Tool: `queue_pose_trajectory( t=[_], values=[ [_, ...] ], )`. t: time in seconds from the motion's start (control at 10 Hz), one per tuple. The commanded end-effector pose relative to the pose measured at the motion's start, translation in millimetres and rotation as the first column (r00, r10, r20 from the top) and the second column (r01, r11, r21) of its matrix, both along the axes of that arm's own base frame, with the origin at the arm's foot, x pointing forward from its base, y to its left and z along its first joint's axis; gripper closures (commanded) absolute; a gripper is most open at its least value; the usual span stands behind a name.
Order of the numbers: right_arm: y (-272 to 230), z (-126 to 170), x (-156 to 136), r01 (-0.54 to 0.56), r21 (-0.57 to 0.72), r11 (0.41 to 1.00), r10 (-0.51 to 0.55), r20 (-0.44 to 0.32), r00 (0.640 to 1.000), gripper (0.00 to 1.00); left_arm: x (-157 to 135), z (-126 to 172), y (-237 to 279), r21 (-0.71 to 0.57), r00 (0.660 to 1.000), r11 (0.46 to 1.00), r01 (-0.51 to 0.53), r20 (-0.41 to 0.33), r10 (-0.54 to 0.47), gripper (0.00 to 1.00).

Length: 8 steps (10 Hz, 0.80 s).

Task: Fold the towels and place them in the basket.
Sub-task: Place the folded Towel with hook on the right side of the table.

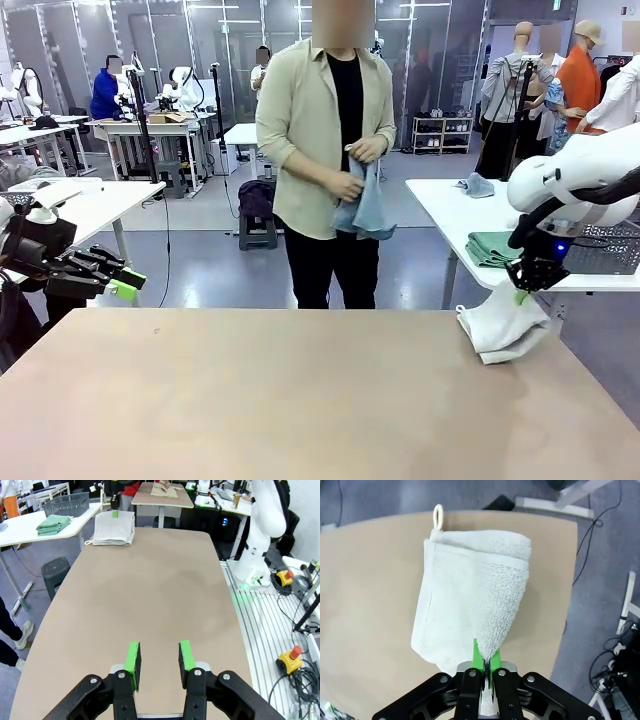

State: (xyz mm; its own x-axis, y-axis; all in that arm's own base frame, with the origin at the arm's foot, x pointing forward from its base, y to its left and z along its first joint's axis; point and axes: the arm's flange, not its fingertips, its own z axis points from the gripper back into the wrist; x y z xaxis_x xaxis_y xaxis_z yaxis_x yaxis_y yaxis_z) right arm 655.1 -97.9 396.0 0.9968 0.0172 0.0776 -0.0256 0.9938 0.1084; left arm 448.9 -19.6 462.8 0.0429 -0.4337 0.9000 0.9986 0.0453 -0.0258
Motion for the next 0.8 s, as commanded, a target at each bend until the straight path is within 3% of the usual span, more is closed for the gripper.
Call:
queue_pose_trajectory(
  t=[0.0, 0.5, 0.7],
  values=[
    [-8, 1, 6, -0.055, -0.008, 0.998, 0.055, -0.059, 0.997, 0.84, -1, 2, 2, -0.006, 1.000, 1.000, 0.018, 0.011, -0.018, 0.58],
    [-9, -1, 9, -0.073, -0.036, 0.997, 0.071, -0.054, 0.996, 0.35, -1, 2, 2, -0.006, 1.000, 1.000, 0.018, 0.011, -0.018, 0.58],
    [-4, 20, -8, -0.082, -0.068, 0.994, 0.077, -0.067, 0.995, 0.15, -1, 2, 2, -0.006, 1.000, 1.000, 0.018, 0.011, -0.018, 0.58]
  ],
)
